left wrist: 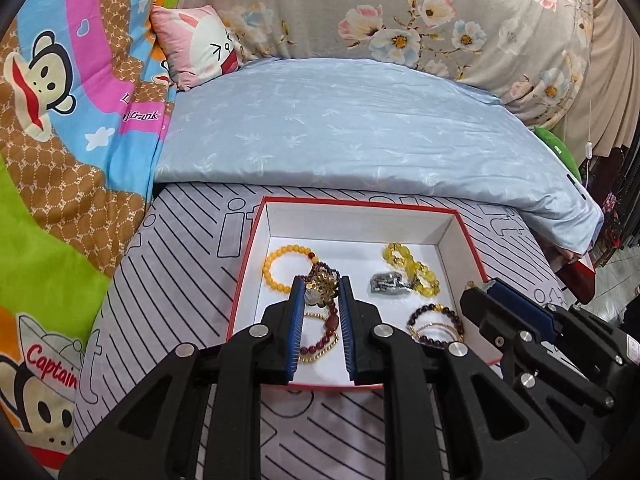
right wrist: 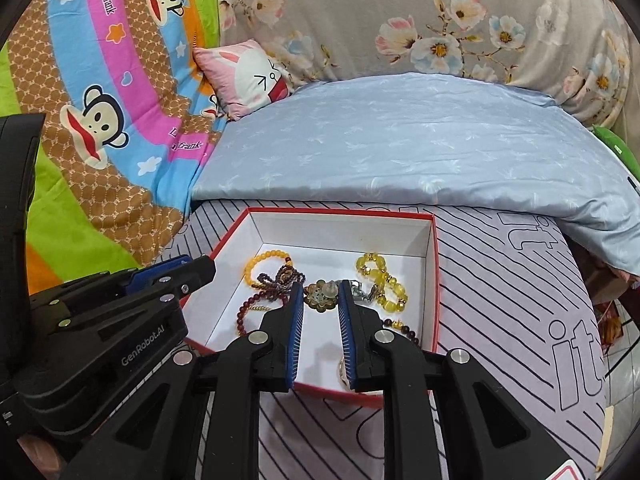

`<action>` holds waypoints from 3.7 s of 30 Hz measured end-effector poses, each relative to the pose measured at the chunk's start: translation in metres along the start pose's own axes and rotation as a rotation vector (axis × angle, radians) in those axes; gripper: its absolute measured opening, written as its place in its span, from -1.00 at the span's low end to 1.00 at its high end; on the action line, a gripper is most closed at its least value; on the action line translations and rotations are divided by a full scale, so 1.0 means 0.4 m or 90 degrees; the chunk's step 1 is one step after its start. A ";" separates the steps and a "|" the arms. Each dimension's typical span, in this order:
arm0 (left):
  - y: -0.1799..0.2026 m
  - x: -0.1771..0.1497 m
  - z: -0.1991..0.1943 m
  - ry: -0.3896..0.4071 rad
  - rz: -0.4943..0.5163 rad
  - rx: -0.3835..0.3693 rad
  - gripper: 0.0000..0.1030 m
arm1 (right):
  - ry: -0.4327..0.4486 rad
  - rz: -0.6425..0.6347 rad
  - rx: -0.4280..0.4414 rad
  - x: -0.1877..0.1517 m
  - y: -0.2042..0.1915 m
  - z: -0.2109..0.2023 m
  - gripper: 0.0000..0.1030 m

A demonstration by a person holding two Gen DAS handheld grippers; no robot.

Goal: Organize jewelry
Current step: 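Carry both brooches over the red box and lower them inside, then open both tools to release the brooches and lift them away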

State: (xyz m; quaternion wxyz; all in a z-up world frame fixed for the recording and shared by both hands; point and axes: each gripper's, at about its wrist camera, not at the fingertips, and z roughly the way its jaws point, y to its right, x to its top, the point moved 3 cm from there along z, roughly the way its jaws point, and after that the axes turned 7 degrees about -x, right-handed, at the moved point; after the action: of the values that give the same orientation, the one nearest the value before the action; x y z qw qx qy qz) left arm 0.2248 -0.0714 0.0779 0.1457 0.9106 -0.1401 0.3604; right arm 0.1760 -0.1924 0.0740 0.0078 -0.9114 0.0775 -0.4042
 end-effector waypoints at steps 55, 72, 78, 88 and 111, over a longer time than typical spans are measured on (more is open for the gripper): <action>-0.016 0.019 0.186 -0.035 0.000 0.023 -0.67 | -0.038 0.007 -0.027 0.010 0.014 0.166 -0.67; -0.026 0.011 0.178 -0.034 -0.009 0.050 -0.12 | -0.036 0.008 -0.062 0.002 0.011 0.159 -0.36; -0.027 0.008 0.157 -0.029 -0.011 0.053 -0.12 | -0.029 0.012 -0.067 0.001 0.016 0.139 -0.25; -0.021 0.007 0.111 -0.017 -0.014 0.056 -0.12 | -0.016 0.016 -0.078 0.001 0.022 0.093 -0.14; -0.012 -0.044 0.006 0.003 -0.021 0.097 0.29 | -0.003 0.044 -0.103 -0.045 0.046 -0.006 0.22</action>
State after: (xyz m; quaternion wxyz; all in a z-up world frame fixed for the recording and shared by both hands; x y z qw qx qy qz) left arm 0.2156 -0.0653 0.0632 0.0822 0.9204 -0.0973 0.3696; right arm 0.1599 -0.2077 0.0611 -0.0521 -0.9067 0.1413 -0.3939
